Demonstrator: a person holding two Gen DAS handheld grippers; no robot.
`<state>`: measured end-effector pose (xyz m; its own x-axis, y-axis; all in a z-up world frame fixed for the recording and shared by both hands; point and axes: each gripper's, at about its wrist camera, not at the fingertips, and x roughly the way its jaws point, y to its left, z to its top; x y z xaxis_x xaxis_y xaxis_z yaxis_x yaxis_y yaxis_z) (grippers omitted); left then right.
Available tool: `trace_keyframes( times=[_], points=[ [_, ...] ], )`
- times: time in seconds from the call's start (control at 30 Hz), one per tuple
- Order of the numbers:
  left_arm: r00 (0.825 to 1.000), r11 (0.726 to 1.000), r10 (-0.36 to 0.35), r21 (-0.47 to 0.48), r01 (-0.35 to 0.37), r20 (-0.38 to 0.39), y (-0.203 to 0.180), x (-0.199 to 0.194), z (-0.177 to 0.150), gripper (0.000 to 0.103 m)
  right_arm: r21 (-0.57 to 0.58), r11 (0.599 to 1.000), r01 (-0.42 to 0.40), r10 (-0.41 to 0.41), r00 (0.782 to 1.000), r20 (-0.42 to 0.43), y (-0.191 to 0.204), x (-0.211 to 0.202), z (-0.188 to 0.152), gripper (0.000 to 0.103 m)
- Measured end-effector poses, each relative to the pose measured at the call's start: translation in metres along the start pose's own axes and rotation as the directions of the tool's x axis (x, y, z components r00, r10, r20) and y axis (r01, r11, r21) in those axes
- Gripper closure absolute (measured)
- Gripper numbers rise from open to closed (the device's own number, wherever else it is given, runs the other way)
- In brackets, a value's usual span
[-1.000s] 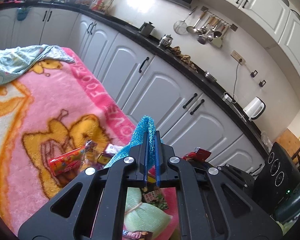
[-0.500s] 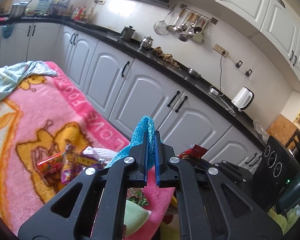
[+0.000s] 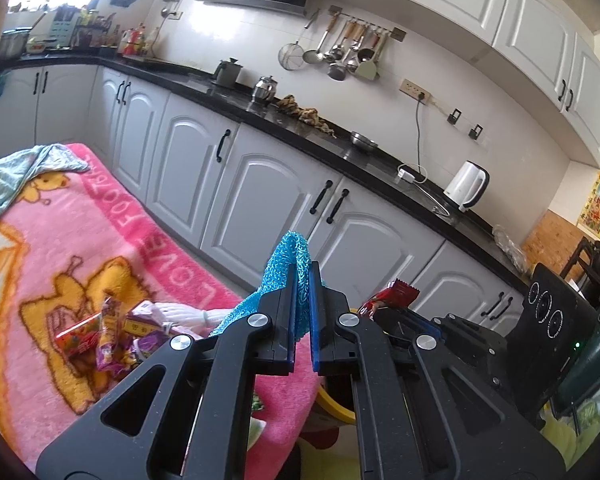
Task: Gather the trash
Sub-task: 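Carry the blue towel and red wrapper over the yellow-rimmed bin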
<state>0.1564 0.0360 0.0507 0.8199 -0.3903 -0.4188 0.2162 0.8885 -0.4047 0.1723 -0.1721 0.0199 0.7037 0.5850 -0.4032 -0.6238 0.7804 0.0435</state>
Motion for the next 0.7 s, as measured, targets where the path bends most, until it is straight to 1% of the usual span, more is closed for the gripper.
trace_keyframes(
  times=[0.47,0.7],
  points=[
    [0.999,0.997,-0.04,0.061,0.04,-0.007,-0.035,0.007,-0.003,0.101,0.049,0.997,0.054,-0.056,0.998,0.033,-0.021,-0.04,-0.004,0.095],
    [0.998,0.994,-0.06,0.089,0.062,-0.021,-0.052,0.017,-0.007,0.101,0.07,0.994,0.082,-0.085,0.995,0.049,-0.031,-0.061,-0.009,0.095]
  ],
)
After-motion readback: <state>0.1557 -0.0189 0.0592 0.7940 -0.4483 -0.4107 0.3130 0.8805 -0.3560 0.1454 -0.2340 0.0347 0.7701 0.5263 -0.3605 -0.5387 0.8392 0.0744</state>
